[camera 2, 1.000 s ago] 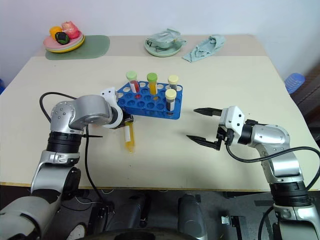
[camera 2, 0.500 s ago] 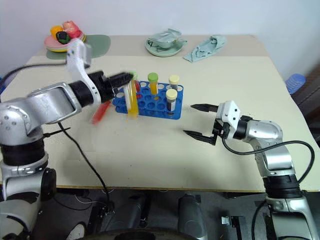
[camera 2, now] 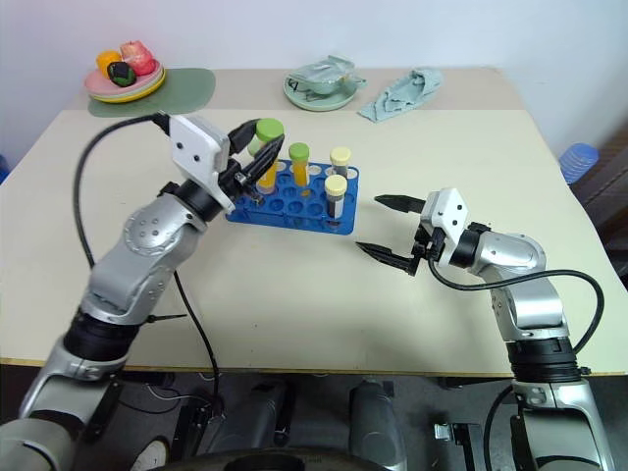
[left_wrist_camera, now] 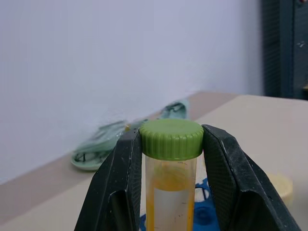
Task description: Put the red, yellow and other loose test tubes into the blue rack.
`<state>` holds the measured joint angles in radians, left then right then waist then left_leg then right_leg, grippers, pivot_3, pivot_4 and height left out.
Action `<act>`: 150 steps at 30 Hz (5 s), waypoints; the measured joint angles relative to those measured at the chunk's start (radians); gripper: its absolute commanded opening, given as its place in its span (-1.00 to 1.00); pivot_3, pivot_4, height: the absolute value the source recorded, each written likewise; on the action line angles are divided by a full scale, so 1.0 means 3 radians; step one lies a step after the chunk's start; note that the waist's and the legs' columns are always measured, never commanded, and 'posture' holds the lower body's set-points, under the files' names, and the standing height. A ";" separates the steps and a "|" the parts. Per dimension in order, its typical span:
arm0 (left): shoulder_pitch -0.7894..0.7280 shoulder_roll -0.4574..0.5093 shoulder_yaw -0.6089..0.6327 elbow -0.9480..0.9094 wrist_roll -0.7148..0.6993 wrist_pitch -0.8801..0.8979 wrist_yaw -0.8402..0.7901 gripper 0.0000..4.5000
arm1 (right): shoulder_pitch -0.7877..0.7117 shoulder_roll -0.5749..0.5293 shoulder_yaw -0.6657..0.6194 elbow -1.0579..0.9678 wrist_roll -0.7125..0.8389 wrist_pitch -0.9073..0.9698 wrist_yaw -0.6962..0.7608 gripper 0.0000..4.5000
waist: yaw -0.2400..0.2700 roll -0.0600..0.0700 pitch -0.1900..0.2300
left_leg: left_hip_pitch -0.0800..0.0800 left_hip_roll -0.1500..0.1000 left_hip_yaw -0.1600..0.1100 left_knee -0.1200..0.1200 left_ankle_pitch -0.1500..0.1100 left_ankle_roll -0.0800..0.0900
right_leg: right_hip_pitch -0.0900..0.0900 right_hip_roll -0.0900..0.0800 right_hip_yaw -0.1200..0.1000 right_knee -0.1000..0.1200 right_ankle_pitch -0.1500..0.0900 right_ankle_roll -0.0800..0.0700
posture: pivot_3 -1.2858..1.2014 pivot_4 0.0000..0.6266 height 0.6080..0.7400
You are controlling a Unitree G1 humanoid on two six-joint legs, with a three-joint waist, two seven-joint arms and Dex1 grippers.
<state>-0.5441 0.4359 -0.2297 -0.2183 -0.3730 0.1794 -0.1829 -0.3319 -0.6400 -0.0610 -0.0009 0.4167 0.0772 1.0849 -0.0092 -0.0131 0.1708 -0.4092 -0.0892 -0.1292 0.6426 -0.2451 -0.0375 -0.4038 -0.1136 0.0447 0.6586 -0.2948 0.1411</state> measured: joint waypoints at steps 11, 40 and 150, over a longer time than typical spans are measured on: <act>0.0114 -0.0667 0.0056 0.0827 0.0476 -0.0712 -0.0394 -0.45 | -0.0022 -0.0088 -0.0008 -0.0147 0.0001 0.0155 -0.0052 0.97 | -0.0004 0.0000 0.0000 | 0.0000 -0.0001 -0.0001 0.0001 -0.0001 0.0001 | 0.0000 0.0000 -0.0001 0.0001 0.0000 0.0001 | 0.03 -0.52 1.00; 0.0257 -0.0902 0.0425 0.0856 0.0309 -0.0307 -0.0939 0.39 | 0.0015 -0.0099 -0.0074 -0.0125 -0.0003 0.0051 -0.0062 0.97 | -0.0007 0.0000 0.0000 | 0.0000 -0.0001 -0.0002 0.0003 -0.0001 0.0002 | 0.0001 0.0000 -0.0002 0.0002 0.0000 0.0001 | 0.03 -0.52 1.00; 0.0584 -0.0599 0.0924 0.0094 0.0927 -0.0342 -0.0730 -0.61 | -0.0326 0.0138 0.0137 0.0081 -0.0024 0.0073 0.0015 0.97 | -0.0006 -0.0005 0.0002 | -0.0003 -0.0001 0.0001 0.0011 -0.0002 0.0002 | -0.0007 -0.0003 -0.0002 0.0015 -0.0001 0.0003 | 0.03 -0.52 1.00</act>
<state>-0.3688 0.2563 0.0473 -0.1900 -0.0950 0.0768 -0.4020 -0.4298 -0.5986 -0.0200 0.0233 0.4094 0.0992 1.0893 -0.0109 -0.0147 0.1715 -0.4103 -0.0896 -0.1290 0.6459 -0.2458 -0.0368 -0.4060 -0.1144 0.0441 0.6631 -0.2951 0.1420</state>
